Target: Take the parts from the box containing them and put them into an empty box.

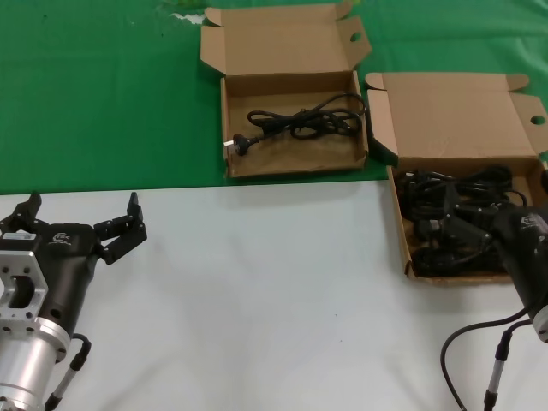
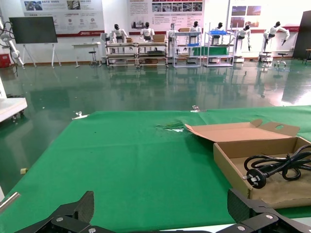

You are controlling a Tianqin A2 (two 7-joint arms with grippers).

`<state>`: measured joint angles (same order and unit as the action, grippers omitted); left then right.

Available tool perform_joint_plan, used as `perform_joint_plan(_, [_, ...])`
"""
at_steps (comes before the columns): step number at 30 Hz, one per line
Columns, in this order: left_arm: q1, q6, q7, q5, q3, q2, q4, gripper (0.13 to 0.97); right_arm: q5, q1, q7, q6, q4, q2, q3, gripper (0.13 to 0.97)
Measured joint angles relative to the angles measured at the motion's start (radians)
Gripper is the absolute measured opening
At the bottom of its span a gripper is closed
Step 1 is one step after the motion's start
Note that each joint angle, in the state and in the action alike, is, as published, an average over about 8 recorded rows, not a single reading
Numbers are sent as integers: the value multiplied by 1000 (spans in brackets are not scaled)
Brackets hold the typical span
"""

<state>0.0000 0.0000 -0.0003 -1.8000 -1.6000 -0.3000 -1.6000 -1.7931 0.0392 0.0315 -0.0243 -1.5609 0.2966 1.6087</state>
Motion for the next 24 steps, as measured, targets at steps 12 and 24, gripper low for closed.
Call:
perform_joint_plan(12, [0, 0, 0, 0, 0, 0, 0, 966, 0, 0, 0, 0, 0, 0, 0, 966])
perform_joint_plan(24, [0, 0, 0, 0, 0, 0, 0, 966, 0, 0, 0, 0, 0, 0, 0, 966])
